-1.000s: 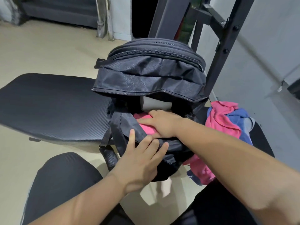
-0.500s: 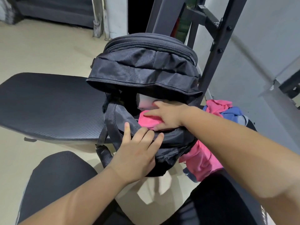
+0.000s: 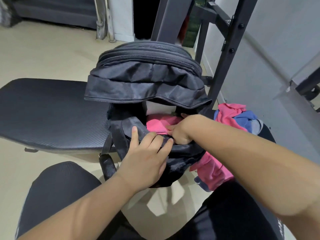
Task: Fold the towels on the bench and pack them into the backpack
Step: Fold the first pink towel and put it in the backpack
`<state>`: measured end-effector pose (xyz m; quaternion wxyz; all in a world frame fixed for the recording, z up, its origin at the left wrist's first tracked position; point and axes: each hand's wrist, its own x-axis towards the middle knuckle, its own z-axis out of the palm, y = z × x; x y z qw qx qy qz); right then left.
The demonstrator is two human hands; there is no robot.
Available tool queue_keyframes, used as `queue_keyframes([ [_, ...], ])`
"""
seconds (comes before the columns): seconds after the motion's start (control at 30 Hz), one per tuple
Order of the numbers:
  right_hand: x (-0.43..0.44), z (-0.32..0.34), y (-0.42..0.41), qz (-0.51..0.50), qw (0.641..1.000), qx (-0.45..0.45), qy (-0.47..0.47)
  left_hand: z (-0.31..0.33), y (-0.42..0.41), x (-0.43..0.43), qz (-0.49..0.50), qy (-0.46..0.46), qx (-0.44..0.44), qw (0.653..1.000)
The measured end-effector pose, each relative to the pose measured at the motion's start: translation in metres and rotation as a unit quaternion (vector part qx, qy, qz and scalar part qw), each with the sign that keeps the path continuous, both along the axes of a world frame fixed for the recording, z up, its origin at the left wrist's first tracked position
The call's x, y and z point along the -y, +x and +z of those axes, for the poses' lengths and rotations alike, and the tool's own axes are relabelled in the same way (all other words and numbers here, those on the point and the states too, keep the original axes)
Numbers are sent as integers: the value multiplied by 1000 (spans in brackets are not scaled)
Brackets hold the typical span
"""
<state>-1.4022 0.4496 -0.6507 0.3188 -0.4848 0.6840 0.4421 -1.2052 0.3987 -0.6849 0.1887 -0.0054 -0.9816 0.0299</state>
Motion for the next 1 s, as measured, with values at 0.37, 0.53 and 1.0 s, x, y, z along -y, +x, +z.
queue_keyframes([
  [0.37,-98,7,4,-25,701,-12,-713,13,-3,-10,57,-1,14,998],
  [0.53,-110,-11,-4,-316,531,-7,-786,16,-12,-27,18,-16,11,1000],
  [1.0,-4,-13,-8,-492,432,344,-673,10,-1,19,86,-14,-76,993],
])
